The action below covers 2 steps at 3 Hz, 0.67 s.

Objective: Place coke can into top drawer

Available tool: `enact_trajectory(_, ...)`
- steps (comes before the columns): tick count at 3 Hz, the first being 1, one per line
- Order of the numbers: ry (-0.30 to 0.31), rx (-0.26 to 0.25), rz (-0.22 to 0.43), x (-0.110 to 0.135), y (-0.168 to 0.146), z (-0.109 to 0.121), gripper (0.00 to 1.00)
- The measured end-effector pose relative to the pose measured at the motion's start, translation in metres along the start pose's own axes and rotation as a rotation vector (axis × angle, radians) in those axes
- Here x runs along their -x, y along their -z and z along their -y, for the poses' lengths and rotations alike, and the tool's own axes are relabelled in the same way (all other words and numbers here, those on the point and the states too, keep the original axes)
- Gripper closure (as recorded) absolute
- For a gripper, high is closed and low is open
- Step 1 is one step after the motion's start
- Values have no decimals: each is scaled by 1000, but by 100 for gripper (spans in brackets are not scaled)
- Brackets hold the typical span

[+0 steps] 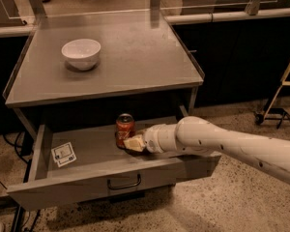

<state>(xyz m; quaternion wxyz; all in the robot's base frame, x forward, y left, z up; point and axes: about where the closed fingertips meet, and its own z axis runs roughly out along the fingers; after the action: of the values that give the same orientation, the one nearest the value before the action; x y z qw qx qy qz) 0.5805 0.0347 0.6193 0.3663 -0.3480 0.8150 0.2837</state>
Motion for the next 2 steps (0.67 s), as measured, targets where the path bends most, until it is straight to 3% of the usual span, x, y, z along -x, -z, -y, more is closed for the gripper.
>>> enact_trajectory(1,0,0,0,0,0,0,11)
enact_trajectory(2,0,0,0,0,0,0,0)
